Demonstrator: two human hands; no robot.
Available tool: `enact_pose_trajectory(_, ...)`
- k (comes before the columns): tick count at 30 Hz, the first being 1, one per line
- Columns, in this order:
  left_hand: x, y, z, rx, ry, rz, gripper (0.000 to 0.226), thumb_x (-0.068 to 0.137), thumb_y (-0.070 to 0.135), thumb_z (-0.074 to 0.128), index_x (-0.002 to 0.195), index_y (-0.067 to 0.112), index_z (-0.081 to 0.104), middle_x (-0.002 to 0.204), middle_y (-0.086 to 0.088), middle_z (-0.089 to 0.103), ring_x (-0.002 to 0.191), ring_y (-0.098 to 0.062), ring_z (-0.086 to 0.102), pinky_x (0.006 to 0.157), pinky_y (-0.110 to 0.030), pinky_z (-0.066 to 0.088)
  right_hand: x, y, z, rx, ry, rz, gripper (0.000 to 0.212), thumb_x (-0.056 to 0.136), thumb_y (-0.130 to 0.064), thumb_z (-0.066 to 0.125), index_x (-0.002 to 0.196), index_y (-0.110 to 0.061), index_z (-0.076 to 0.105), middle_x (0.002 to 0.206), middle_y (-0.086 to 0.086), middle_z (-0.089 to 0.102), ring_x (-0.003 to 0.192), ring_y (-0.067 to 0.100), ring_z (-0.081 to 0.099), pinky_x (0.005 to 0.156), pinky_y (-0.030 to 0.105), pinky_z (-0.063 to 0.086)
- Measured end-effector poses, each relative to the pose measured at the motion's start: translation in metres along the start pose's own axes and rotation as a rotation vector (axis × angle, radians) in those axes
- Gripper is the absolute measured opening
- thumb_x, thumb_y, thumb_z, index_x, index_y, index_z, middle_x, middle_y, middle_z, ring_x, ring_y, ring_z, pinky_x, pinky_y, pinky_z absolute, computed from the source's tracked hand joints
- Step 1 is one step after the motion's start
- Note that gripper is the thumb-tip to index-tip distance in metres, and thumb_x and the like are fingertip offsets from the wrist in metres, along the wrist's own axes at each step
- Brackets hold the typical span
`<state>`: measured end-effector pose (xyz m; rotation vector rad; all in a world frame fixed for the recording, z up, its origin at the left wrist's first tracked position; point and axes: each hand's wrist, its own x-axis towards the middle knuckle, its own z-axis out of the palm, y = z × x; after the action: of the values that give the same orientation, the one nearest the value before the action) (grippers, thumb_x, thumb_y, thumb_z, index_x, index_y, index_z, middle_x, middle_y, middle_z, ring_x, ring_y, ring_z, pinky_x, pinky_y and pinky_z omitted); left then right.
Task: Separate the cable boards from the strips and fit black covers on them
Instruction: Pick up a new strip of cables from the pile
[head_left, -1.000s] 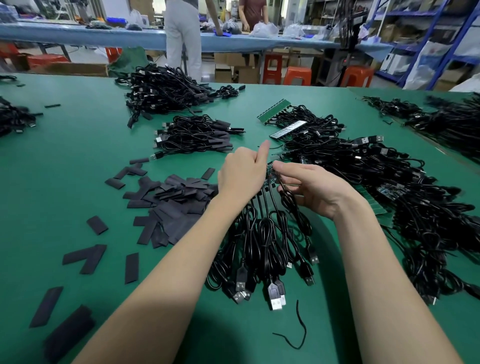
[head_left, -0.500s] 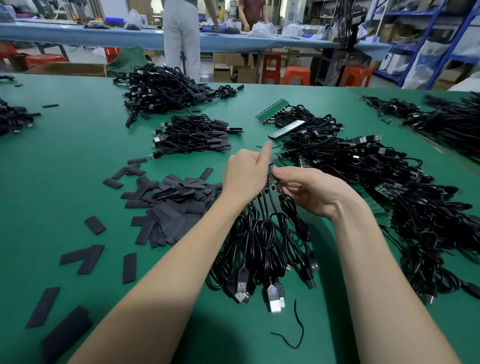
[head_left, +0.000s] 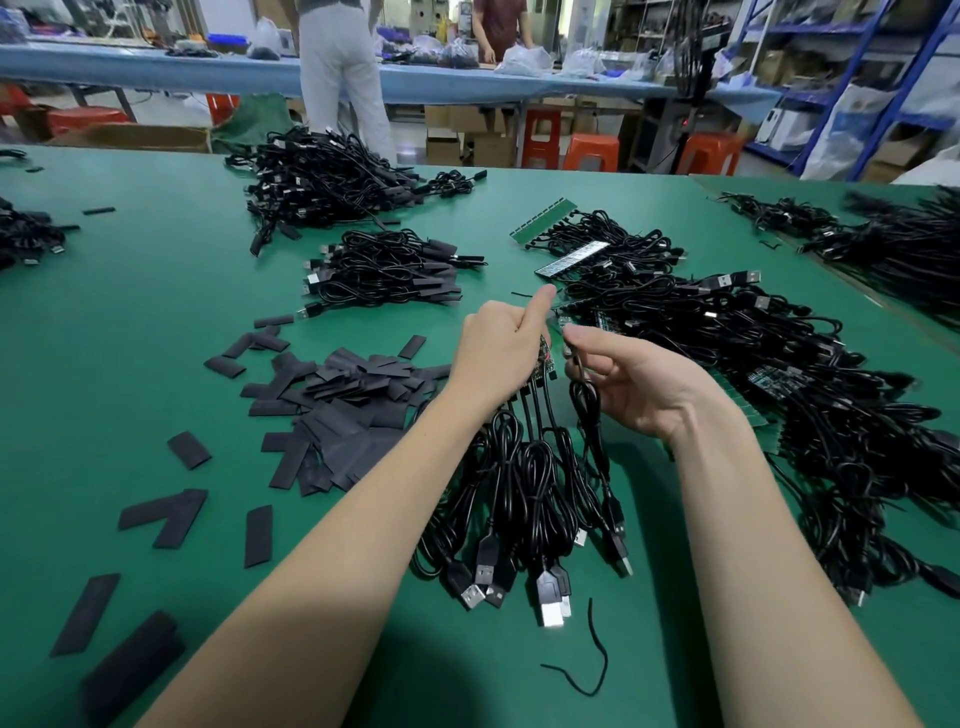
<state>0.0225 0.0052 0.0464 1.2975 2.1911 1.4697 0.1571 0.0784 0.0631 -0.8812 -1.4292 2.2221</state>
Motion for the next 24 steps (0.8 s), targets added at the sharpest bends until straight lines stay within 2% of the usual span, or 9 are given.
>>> enact_pose_trajectory(2,0.0,-0.001,-0.004,0.048,-0.105,-0.022,0.072,0.107,0.052,0.031,0.07,0.006,0.073,0.048,0.013,0.059,0.056,0.004,0.056,0.073,-0.022,0.04,-0.004,-0.006,-0.006,-0.013,0.039,-0.017,0.009,0.073,-0.022,0.079,0.08,-0.018,0.074,0.068,-0.004,0.069,0.056,0.005,0.063,0.05,0.015,0.052)
enact_pose_trajectory(4,0.0,-0.002,-0.01,0.077,-0.175,-0.008,0.062,0.108,0.049,0.027,0.087,0.014,0.073,0.078,0.009,0.072,0.076,-0.004,0.063,0.083,-0.026,0.044,-0.008,-0.013,-0.009,0.061,0.042,-0.042,0.006,0.074,-0.022,0.079,0.071,-0.017,0.074,0.064,-0.004,0.068,0.054,0.004,0.061,0.053,0.014,0.052)
enact_pose_trajectory(6,0.001,-0.001,-0.019,0.169,-0.183,0.026,0.048,0.107,0.046,0.031,0.097,0.014,0.065,0.094,0.002,0.069,0.084,-0.015,0.061,0.081,-0.03,0.043,-0.012,-0.019,-0.008,0.185,0.012,-0.057,0.01,0.072,-0.02,0.079,0.07,-0.014,0.071,0.063,-0.004,0.066,0.051,0.004,0.06,0.056,0.013,0.053)
enact_pose_trajectory(8,0.003,0.001,-0.031,0.291,-0.222,0.031,0.045,0.106,0.048,0.036,0.092,0.012,0.06,0.089,-0.002,0.067,0.079,-0.018,0.057,0.071,-0.032,0.039,-0.016,-0.024,-0.003,0.242,-0.022,-0.057,0.013,0.071,-0.018,0.08,0.061,-0.015,0.072,0.068,-0.002,0.066,0.053,0.005,0.06,0.056,0.012,0.053)
enact_pose_trajectory(11,0.002,0.003,-0.046,0.28,-0.435,-0.045,0.053,0.104,0.054,0.032,0.068,0.019,0.049,0.062,0.007,0.061,0.051,-0.013,0.049,0.058,-0.028,0.035,-0.02,-0.03,0.007,0.252,-0.064,-0.074,0.013,0.072,-0.016,0.08,0.061,-0.014,0.074,0.075,0.0,0.067,0.059,0.008,0.062,0.054,0.011,0.053)
enact_pose_trajectory(14,-0.008,0.002,-0.041,0.053,-0.474,-0.196,0.058,0.103,0.058,0.029,0.06,0.021,0.04,0.048,0.011,0.049,0.039,-0.009,0.04,0.05,-0.024,0.03,-0.022,-0.035,0.018,0.367,-0.106,-0.106,0.009,0.076,-0.014,0.078,0.07,-0.01,0.073,0.077,0.002,0.066,0.06,0.01,0.061,0.056,0.013,0.054)
enact_pose_trajectory(17,-0.025,-0.001,-0.019,-0.241,-0.255,-0.297,0.057,0.105,0.055,0.027,0.059,0.023,0.035,0.043,0.012,0.037,0.037,-0.009,0.033,0.042,-0.021,0.025,-0.022,-0.036,0.031,0.45,-0.139,-0.132,0.009,0.078,-0.013,0.077,0.071,-0.008,0.073,0.076,0.003,0.066,0.058,0.01,0.06,0.058,0.015,0.053)
enact_pose_trajectory(20,-0.034,-0.003,-0.003,-0.598,-0.048,-0.338,0.051,0.107,0.046,0.032,0.062,0.024,0.028,0.048,0.009,0.025,0.04,-0.012,0.022,0.036,-0.017,0.018,-0.018,-0.033,0.04,0.463,-0.183,-0.108,0.009,0.076,-0.013,0.078,0.07,-0.007,0.074,0.076,0.003,0.066,0.059,0.01,0.061,0.055,0.016,0.054)
enact_pose_trajectory(24,-0.033,-0.003,-0.005,-0.966,0.004,-0.415,0.047,0.108,0.044,0.032,0.069,0.02,0.039,0.055,0.006,0.043,0.038,-0.009,0.037,0.039,-0.016,0.031,-0.004,-0.018,0.049,0.244,-0.052,-0.116,0.009,0.079,-0.017,0.079,0.079,-0.014,0.071,0.074,-0.001,0.07,0.058,0.007,0.064,0.053,0.016,0.054)
